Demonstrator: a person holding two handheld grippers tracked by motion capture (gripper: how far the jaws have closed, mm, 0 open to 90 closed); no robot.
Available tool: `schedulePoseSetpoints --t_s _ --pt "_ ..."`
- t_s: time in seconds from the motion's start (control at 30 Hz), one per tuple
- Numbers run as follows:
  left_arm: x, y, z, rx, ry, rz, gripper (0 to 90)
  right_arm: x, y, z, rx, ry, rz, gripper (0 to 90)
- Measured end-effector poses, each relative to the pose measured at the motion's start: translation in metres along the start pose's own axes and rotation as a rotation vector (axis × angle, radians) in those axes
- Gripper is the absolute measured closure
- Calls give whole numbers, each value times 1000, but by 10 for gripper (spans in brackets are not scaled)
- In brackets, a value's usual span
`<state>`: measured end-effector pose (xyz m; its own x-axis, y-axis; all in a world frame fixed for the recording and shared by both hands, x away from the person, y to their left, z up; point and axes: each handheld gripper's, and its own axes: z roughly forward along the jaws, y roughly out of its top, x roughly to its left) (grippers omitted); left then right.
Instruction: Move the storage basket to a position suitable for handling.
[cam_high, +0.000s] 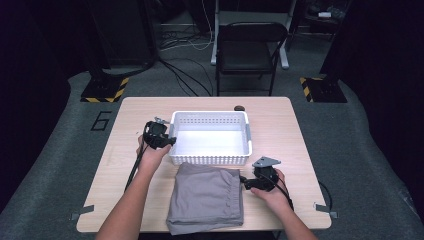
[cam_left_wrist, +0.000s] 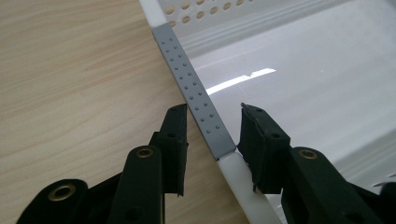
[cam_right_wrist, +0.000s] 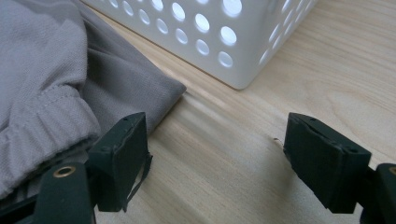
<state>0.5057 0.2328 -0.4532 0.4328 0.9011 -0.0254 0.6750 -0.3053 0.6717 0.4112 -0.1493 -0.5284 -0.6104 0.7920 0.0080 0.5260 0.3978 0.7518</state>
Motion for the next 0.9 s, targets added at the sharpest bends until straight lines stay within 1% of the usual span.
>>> schedulePoseSetpoints --t_s 0.03,0.2,0.23,0.27,0.3,0.33,0.57,0.6,0.63,0.7,0.8,0.9 --pt "0 0 0 4 -1 7 617 0 0 0 0 0 0 211" --pt "-1 0 1 8 -1 1 614 0 0 0 5 2 -1 211" --pt "-1 0 1 7 -2 5 614 0 0 0 -1 0 0 211" --pt "-1 0 1 7 3 9 614 0 0 0 5 2 -1 211" --pt "-2 -1 1 9 2 -1 613 0 0 0 1 2 0 211" --pt "-2 -1 0 12 3 6 613 0 0 0 5 2 -1 211" --pt "-2 -1 0 23 -1 18 607 0 0 0 -1 1 0 211" --pt "-3 -1 -1 22 6 15 592 0 0 0 -1 1 0 211" --pt "-4 -1 -1 16 14 11 576 0 0 0 5 4 -1 211" --pt "-3 -1 -3 9 6 15 545 0 0 0 -2 2 0 211" --pt "-4 0 -6 0 10 17 529 0 0 0 -1 1 1 211" --pt "-1 1 -15 -16 9 19 515 0 0 0 -1 2 0 211"
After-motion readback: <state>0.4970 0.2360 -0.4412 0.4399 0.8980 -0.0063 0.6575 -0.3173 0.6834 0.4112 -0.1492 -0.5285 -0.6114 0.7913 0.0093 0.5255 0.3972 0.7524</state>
